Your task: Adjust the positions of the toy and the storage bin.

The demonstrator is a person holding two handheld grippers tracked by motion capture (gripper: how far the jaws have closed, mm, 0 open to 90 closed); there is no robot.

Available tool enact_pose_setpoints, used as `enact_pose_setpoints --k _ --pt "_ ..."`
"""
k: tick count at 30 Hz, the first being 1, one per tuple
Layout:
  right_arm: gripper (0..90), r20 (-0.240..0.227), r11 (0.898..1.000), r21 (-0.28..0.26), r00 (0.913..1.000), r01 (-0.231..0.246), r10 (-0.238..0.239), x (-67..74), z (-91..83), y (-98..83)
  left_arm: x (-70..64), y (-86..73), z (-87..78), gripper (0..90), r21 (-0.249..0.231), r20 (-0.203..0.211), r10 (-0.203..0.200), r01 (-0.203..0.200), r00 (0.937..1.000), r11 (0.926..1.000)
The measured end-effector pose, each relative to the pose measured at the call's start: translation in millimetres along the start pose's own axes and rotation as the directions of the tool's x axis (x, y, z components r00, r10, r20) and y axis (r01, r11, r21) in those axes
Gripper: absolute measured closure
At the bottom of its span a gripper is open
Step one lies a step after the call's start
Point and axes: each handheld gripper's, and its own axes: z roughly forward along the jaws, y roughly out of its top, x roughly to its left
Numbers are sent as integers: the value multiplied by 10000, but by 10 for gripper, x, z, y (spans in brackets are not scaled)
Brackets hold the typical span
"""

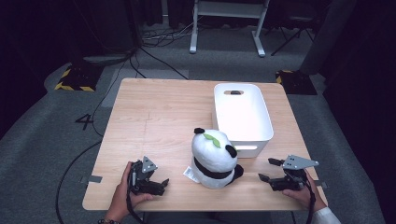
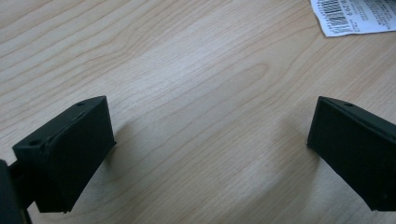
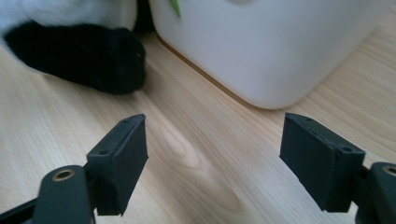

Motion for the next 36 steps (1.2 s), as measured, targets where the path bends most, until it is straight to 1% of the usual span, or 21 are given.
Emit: enact_pose_setpoints --k 5,6,8,11,14,17,20,21,23,26,27,29,30,32,36 --pt "233 -157 9995 62 9994 303 -302 81 57 38 -45 10 12 5 -19 100 55 -54 9999 10000" --pt "233 -127 9994 64 9994 330 -329 92 63 44 -52 11 12 5 -4 129 135 -135 9998 9999" --pt "234 -167 9992 -5 9991 390 -390 115 76 59 -63 14 18 5 -33 213 223 -222 9995 9997" --pt "235 -235 9987 -50 9984 505 -506 150 93 83 -67 15 22 4 -42 278 230 -229 9993 9997" --pt "236 -256 9982 -70 9979 588 -590 175 107 102 -69 16 23 4 -47 296 230 -229 9993 9997" --pt "235 -513 9979 -95 9966 644 -648 220 147 144 -70 18 24 4 -47 275 254 -253 9993 9997" --pt "235 -525 9976 -95 9962 691 -695 247 166 166 -69 19 24 4 -35 272 289 -289 9992 9996" --pt "236 -556 9971 -163 9956 748 -756 280 189 201 -70 20 25 4 -35 271 293 -292 9992 9996" --pt "237 -560 9967 -191 9952 792 -802 304 201 222 -72 21 26 4 -37 273 284 -283 9992 9996" --pt "238 -655 9958 -247 9938 884 -899 339 217 247 -76 23 27 5 -31 271 277 -276 9993 9996" --pt "238 -804 9954 -315 9925 902 -925 375 232 272 -78 24 28 5 -28 277 276 -275 9992 9996" --pt "238 -1002 9951 -406 9905 903 -939 401 238 293 -84 26 32 5 -46 291 260 -259 9992 9997" --pt "238 -1002 9951 -406 9905 903 -939 401 238 293 -84 26 32 5 -46 291 260 -259 9992 9997" --pt "240 -1059 9936 -432 9885 1040 -1081 448 253 321 -102 35 38 5 -23 295 320 -319 9991 9995" --pt "243 -1218 9932 -451 9862 1070 -1118 511 307 365 -127 53 54 5 -34 413 467 -466 9981 9989"
